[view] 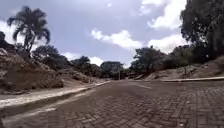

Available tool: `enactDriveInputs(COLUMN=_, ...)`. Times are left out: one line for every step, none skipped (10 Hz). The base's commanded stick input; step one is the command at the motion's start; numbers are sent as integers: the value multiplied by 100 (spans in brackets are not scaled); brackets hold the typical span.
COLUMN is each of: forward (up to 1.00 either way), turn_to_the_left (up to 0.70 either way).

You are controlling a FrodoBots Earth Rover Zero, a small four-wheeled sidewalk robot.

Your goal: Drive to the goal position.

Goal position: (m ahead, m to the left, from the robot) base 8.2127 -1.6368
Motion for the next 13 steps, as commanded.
enactDriveInputs(forward=70, turn_to_the_left=0)
enactDriveInputs(forward=70, turn_to_the_left=0)
enactDriveInputs(forward=70, turn_to_the_left=0)
enactDriveInputs(forward=70, turn_to_the_left=0)
enactDriveInputs(forward=70, turn_to_the_left=0)
enactDriveInputs(forward=70, turn_to_the_left=0)
enactDriveInputs(forward=70, turn_to_the_left=0)
enactDriveInputs(forward=70, turn_to_the_left=0)
enactDriveInputs(forward=70, turn_to_the_left=0)
enactDriveInputs(forward=70, turn_to_the_left=0)
enactDriveInputs(forward=70, turn_to_the_left=0)
enactDriveInputs(forward=70, turn_to_the_left=0)
enactDriveInputs(forward=70, turn_to_the_left=0)
